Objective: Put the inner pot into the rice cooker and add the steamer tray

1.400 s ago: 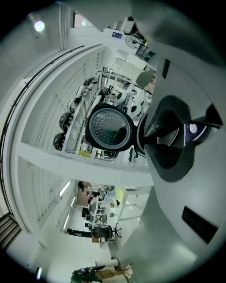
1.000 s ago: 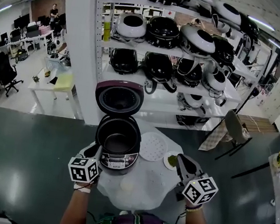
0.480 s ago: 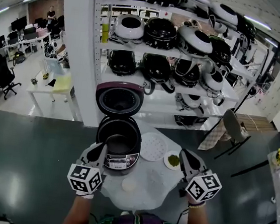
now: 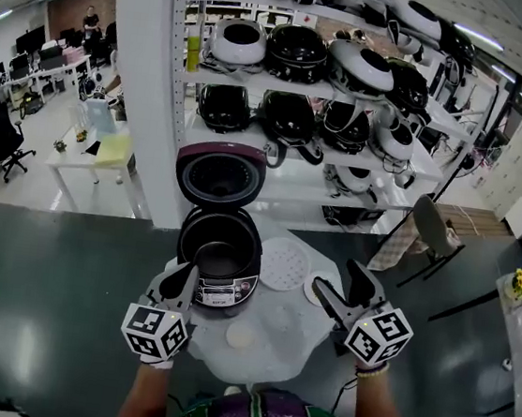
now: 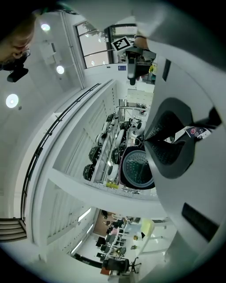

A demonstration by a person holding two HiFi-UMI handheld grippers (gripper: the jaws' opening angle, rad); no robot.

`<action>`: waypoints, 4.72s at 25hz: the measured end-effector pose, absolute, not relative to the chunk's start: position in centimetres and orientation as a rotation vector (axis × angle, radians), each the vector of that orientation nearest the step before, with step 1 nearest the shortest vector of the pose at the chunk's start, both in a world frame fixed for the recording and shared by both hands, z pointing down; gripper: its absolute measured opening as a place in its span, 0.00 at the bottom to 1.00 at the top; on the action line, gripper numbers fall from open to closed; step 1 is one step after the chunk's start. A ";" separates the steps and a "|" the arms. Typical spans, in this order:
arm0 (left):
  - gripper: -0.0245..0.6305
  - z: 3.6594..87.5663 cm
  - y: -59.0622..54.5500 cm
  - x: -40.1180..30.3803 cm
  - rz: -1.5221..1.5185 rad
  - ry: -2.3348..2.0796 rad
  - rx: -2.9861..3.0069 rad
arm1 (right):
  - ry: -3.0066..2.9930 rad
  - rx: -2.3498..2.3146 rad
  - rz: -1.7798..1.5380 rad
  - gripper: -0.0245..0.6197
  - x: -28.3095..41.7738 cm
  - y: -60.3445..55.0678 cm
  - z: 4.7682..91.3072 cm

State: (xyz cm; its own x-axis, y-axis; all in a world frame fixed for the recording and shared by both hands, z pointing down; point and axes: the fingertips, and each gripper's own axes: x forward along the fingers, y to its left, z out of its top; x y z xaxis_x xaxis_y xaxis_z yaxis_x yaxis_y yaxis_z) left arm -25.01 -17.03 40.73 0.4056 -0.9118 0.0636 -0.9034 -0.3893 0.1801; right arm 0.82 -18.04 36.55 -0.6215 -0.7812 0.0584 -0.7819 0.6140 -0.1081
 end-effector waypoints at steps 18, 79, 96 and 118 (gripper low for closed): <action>0.07 42.5 -18.5 -20.8 -0.021 -1.592 2.486 | -2.706 1.281 0.262 0.82 2.9 -22.0 42.7; 0.07 49.1 -24.3 -11.5 0.233 -2.181 1.819 | -2.245 0.609 0.567 0.39 9.7 -50.3 80.0; 0.07 50.2 -21.0 -13.8 0.233 -2.224 1.704 | -2.093 0.683 0.584 0.19 8.9 -51.9 83.4; 0.07 48.8 -19.3 -15.0 0.221 -2.249 1.732 | -2.087 1.016 0.835 0.07 13.0 -54.6 80.7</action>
